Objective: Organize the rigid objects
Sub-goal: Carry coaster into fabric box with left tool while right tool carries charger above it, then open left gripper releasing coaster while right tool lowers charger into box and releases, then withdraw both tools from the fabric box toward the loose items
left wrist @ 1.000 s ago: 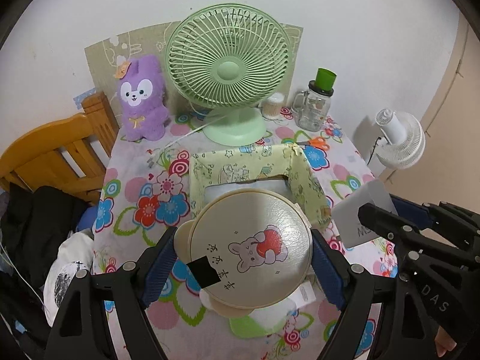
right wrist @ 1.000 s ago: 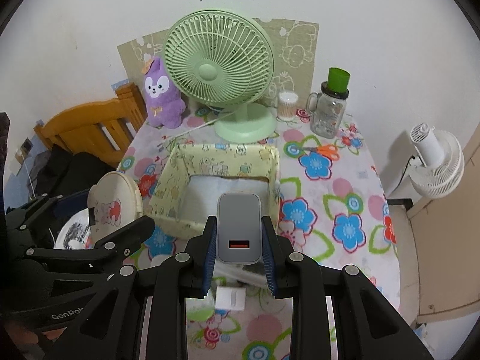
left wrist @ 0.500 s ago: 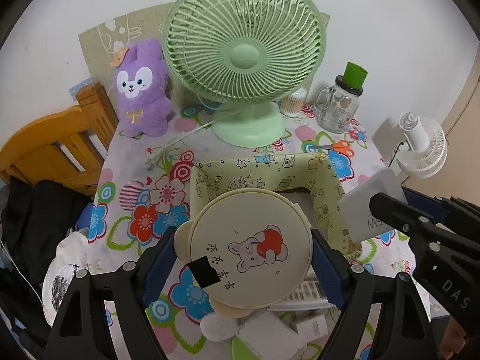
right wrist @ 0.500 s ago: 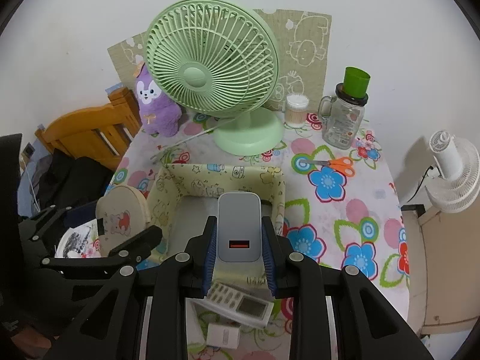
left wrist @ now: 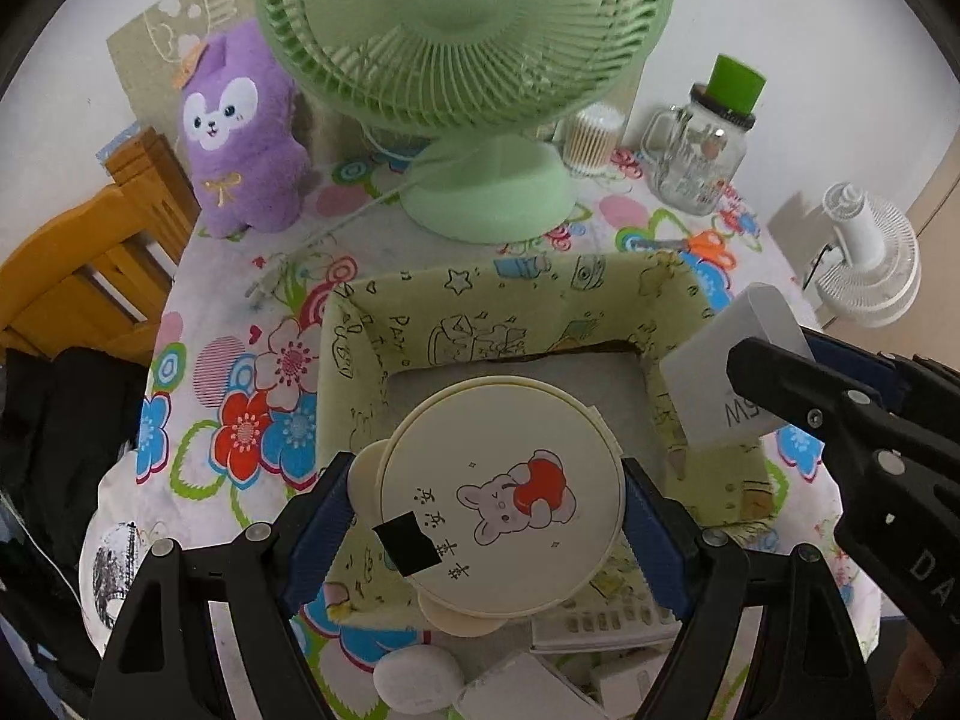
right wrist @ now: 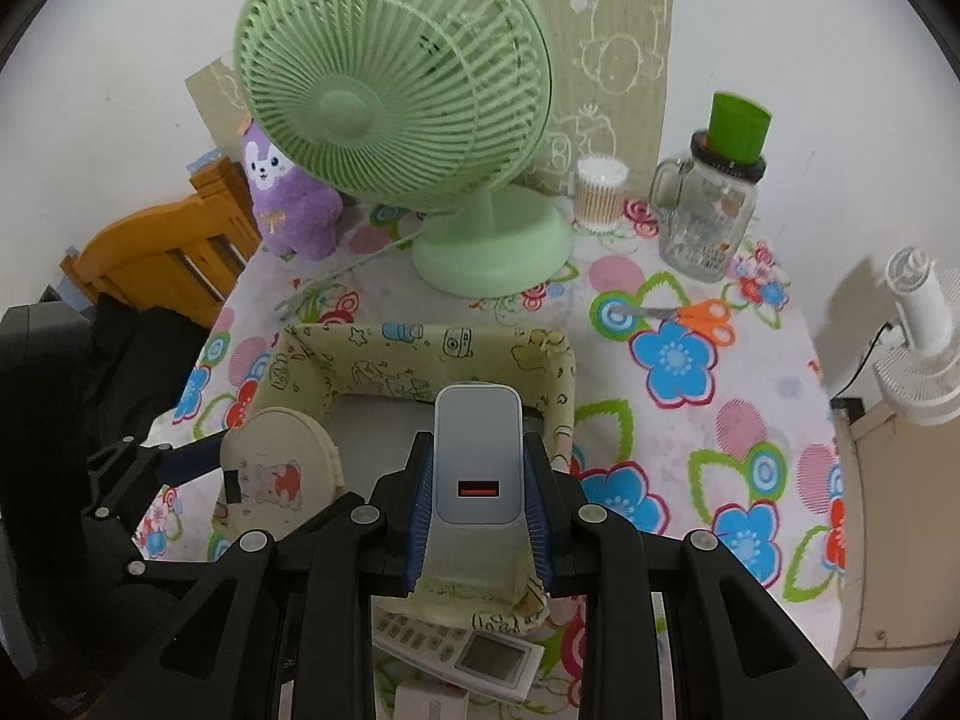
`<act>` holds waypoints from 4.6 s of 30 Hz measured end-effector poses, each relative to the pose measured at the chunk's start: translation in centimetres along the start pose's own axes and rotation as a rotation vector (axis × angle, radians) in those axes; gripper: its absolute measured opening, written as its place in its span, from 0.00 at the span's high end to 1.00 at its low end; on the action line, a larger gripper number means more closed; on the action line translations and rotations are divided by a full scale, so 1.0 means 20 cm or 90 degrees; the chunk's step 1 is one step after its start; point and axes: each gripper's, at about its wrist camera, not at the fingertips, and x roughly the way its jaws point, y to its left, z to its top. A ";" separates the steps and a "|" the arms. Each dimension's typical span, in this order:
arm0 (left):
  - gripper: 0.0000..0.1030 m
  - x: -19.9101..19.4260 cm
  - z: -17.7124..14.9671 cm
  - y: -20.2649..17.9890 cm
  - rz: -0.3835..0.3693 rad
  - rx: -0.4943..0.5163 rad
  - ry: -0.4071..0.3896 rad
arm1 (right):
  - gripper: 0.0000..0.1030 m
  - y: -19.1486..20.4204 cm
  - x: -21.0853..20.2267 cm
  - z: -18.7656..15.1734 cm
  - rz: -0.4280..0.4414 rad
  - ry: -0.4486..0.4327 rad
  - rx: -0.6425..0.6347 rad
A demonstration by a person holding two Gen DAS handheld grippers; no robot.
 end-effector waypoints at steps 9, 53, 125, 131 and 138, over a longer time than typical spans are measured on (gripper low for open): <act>0.17 0.14 0.02 0.01 -0.005 -0.010 0.040 | 0.71 -0.02 0.17 0.01 0.011 0.032 0.024; 0.10 0.01 -0.11 -0.01 0.053 0.075 0.024 | 0.46 0.04 0.10 -0.20 -0.040 0.063 0.096; 0.00 -0.63 -0.73 0.18 -0.081 0.067 -0.078 | 0.14 0.28 -0.75 -0.86 -0.131 -0.129 0.107; 0.00 -0.55 -0.73 0.16 -0.077 0.049 -0.067 | 0.14 0.22 -0.68 -0.85 -0.124 -0.120 0.098; 0.00 -0.43 -0.71 0.17 -0.056 0.021 -0.040 | 0.14 0.16 -0.57 -0.83 -0.120 -0.093 0.081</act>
